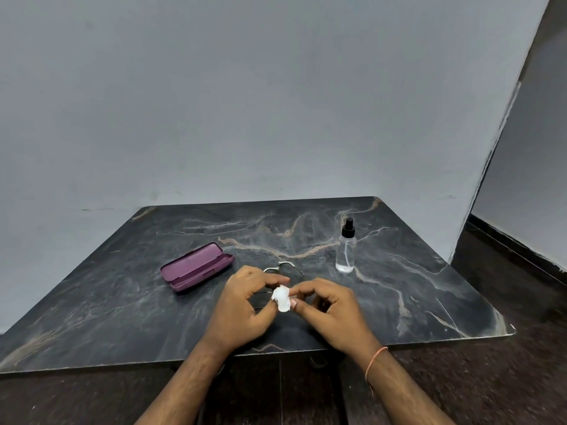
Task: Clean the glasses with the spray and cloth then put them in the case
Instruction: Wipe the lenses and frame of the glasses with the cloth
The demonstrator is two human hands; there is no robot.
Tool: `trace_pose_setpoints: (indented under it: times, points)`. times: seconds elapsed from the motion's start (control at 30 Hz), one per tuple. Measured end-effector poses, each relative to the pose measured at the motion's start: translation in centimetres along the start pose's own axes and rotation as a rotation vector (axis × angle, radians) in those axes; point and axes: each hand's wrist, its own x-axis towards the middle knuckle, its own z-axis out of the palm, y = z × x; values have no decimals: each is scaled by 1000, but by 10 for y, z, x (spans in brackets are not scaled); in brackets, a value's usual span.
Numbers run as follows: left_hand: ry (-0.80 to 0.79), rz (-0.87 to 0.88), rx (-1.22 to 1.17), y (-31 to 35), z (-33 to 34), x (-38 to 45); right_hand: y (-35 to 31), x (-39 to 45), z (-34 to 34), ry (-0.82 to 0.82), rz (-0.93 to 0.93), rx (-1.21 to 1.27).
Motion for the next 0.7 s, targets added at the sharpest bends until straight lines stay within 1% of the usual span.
trace_pose_setpoints:
  times: [0.23,0.57,0.7]
  points:
    - [9,3,27,-6,2,0,0,0,-1,37,30,44]
    - [105,-36,38,-2,1,3,1,0,-2,45,78,56]
    - [113,-63,24,-2,1,3,2,4,-4,52,151,160]
